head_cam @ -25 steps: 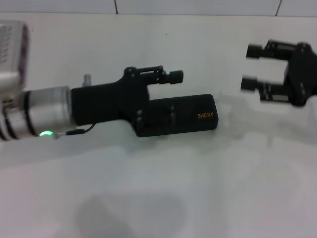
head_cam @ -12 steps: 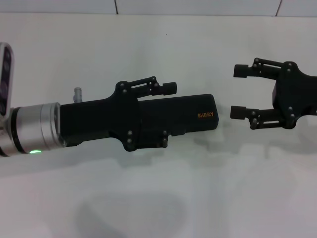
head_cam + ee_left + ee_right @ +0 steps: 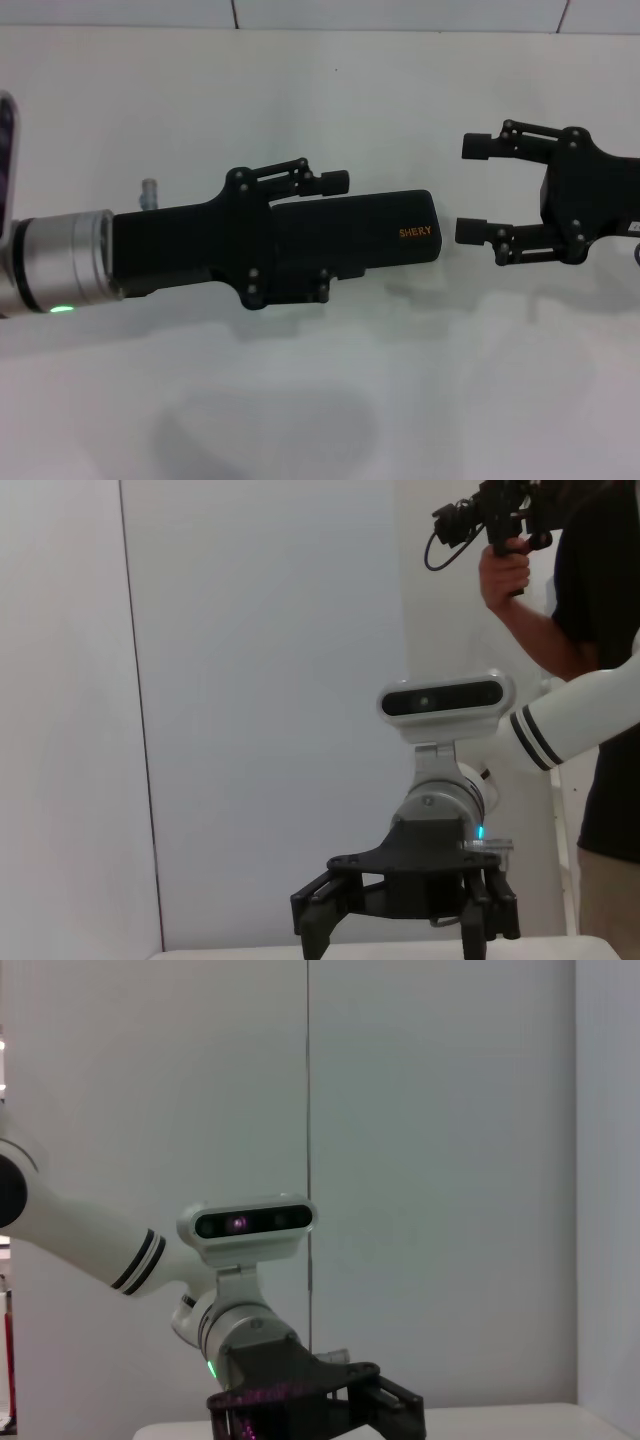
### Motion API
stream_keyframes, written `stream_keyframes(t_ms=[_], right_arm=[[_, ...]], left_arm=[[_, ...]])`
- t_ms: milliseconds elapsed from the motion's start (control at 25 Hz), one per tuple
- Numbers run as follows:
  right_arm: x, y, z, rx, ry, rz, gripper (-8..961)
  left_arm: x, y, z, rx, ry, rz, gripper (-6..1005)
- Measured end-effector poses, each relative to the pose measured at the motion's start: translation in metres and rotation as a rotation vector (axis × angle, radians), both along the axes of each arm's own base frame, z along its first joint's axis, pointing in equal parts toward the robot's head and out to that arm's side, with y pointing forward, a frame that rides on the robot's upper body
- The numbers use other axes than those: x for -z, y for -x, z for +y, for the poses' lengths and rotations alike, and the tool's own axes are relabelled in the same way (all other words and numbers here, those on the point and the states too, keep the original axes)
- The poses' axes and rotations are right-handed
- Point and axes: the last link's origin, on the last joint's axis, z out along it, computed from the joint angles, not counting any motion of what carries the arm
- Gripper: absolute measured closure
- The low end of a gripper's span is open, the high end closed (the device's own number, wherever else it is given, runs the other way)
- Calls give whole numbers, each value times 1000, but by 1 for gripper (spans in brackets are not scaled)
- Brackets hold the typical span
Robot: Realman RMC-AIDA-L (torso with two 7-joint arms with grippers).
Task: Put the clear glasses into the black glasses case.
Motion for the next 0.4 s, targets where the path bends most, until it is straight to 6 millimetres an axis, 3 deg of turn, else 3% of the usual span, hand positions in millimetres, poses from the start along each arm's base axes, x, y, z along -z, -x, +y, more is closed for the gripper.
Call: stream_keyframes(t_ms=[400], right_arm=[[7,0,-1,-20,2,-28,108]], left_arm=[[-10,7,-10,53,-13,33,226]])
